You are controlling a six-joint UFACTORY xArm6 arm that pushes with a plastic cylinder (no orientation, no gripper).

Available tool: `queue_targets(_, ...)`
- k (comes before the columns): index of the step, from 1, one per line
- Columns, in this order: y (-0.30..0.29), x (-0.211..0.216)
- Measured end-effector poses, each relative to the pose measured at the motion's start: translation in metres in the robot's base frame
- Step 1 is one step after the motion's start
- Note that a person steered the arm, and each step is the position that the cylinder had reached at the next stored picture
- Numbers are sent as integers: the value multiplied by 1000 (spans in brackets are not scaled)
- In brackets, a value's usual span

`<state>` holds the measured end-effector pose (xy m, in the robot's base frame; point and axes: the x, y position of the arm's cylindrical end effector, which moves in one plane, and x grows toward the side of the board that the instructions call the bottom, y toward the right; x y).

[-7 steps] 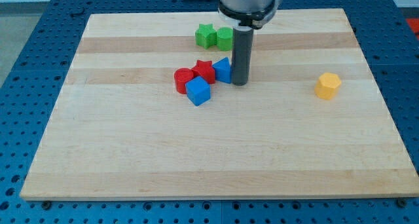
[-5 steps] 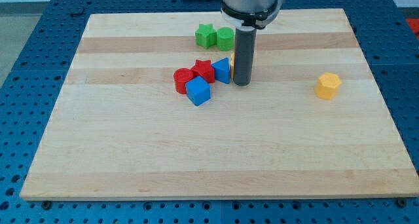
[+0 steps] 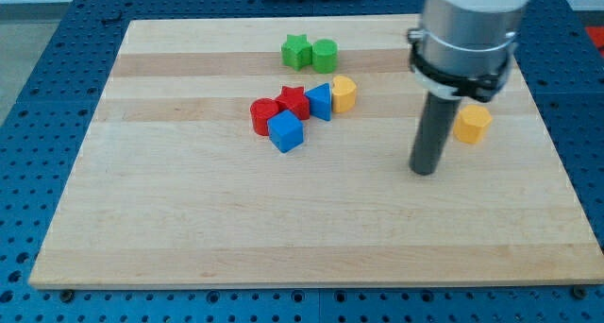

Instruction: Slide the yellow hexagon closer to the green circle

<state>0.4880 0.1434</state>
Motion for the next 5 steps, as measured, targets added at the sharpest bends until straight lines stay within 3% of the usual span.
queue_targets(2,59,-28)
queue_targets(5,58,-61)
